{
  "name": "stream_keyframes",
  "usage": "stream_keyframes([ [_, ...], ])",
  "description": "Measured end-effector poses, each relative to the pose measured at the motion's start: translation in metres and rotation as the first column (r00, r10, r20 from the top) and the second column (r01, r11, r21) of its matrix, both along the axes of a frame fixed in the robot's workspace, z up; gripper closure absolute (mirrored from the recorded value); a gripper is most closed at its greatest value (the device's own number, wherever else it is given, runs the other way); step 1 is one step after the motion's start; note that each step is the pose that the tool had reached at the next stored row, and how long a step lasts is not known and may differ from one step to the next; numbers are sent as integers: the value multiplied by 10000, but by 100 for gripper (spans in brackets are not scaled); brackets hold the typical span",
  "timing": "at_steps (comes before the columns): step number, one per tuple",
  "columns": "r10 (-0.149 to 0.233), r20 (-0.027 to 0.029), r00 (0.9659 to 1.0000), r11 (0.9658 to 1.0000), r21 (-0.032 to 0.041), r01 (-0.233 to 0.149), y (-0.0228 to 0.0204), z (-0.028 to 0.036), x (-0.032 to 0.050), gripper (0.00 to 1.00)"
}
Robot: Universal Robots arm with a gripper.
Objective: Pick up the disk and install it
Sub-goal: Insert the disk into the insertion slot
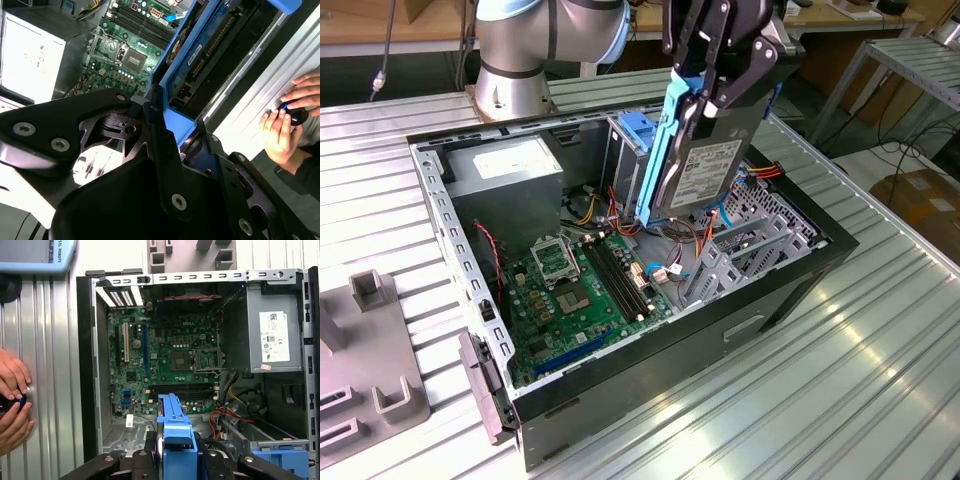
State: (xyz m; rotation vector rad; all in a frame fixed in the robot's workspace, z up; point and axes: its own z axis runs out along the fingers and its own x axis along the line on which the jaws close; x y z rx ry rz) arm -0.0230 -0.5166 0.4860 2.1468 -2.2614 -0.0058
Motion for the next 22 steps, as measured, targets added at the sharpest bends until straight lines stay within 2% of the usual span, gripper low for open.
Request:
stream_keyframes([
  [5, -10, 0, 10000, 10000, 1, 10, -33, -8, 78, 63],
  [19, -9, 5, 10000, 10000, -1, 9, -34, -8, 104, 63],
  [22, -9, 18, 10000, 10000, -3, 9, -36, -29, 126, 63],
])
